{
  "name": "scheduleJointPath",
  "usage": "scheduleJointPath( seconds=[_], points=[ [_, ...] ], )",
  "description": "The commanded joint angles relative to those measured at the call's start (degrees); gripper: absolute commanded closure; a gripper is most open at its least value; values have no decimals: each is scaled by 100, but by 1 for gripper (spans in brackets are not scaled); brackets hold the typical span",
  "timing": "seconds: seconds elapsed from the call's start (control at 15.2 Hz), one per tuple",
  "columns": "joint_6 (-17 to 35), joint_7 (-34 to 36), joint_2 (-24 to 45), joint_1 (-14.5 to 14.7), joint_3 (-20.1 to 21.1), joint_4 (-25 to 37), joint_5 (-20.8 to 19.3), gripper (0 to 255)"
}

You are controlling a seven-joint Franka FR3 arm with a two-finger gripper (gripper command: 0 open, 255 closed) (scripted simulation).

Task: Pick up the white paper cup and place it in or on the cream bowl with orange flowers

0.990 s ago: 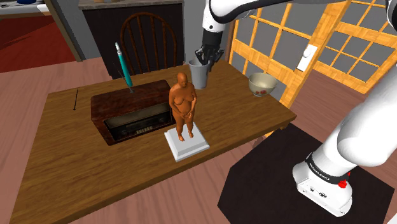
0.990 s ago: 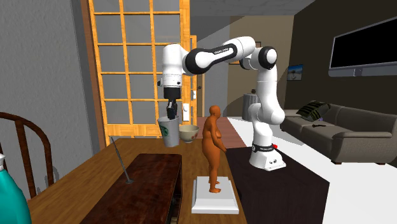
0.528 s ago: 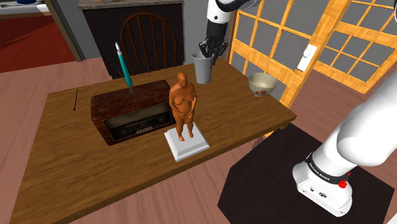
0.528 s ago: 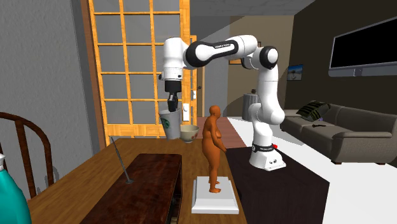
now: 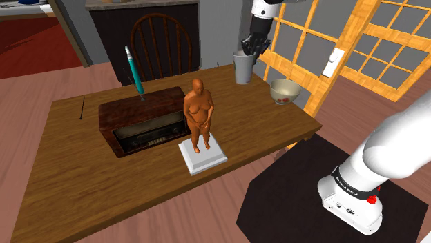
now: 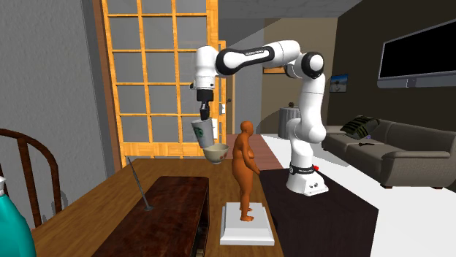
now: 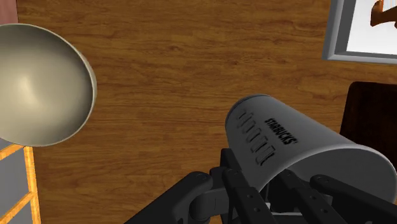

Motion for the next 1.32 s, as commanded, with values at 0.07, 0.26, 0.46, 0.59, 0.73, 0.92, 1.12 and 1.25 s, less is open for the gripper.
scheduleJointPath(
  seconds=[0.07, 0.26, 0.46, 0.59, 0.73, 0.92, 1.12, 1.25],
  points=[
    [-20, -393, -232, -170, -222, -241, -23, 255],
    [-95, -783, -411, -342, -462, -374, -69, 255],
    [-177, -1178, -539, -516, -709, -449, -128, 255],
    [-234, -1443, -596, -630, -879, -466, -172, 255],
    [-293, -1711, -630, -745, -1051, -457, -217, 255],
    [-383, -2118, -635, -914, -1314, -396, -282, 255],
    [-475, -2533, -586, -1078, -1584, -276, -337, 255],
    [-533, -2794, -527, -1179, -1750, -173, -361, 255]
  ],
)
